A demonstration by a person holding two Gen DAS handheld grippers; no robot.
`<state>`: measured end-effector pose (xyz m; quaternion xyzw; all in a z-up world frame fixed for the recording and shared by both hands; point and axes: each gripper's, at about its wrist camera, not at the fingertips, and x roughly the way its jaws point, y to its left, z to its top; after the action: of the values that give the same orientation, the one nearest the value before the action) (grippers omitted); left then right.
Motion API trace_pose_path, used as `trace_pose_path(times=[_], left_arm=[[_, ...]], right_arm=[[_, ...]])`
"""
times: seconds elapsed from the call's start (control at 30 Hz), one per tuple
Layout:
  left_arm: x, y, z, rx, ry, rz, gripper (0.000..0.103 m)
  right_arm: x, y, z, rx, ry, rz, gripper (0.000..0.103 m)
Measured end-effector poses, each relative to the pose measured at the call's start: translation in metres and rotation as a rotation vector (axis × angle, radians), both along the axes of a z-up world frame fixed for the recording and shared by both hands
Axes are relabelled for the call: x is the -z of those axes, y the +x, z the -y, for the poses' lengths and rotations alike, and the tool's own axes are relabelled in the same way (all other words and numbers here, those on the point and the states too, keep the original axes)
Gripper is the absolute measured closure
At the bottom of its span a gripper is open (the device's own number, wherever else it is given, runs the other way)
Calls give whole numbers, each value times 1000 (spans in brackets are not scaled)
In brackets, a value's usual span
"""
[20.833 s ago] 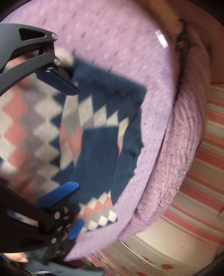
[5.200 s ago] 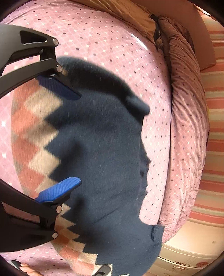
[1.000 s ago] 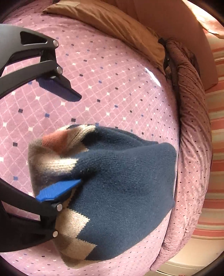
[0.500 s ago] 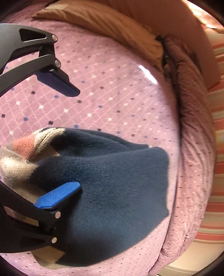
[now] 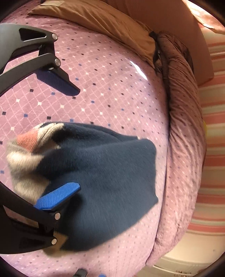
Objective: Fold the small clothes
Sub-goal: 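Open the left gripper while the right gripper presses the folded bundle flat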
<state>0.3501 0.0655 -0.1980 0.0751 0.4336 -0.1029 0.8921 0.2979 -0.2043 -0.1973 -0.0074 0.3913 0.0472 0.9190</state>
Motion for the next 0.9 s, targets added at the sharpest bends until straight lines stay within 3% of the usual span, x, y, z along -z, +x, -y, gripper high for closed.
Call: trace_pose_path(times=[0.3,0.4,0.5,0.73,0.9], left_arm=[[4,-5,8,54,39,-17,2],[15,-5,11,52,55,-44,2],[26,-11,15,56,84,-55,2],[34,-13,14,52,84,-53,1],[37,-12,13,50,73,-53,1]], right_arm=[[8,30,-1,-85,123,-48,3],[18,41,1,-116,220,-85,3],[32,57,10,-141,377,-146,3],[63,94,17,-138,587,-298,3],[75,107,15,-148,681,-335,3]])
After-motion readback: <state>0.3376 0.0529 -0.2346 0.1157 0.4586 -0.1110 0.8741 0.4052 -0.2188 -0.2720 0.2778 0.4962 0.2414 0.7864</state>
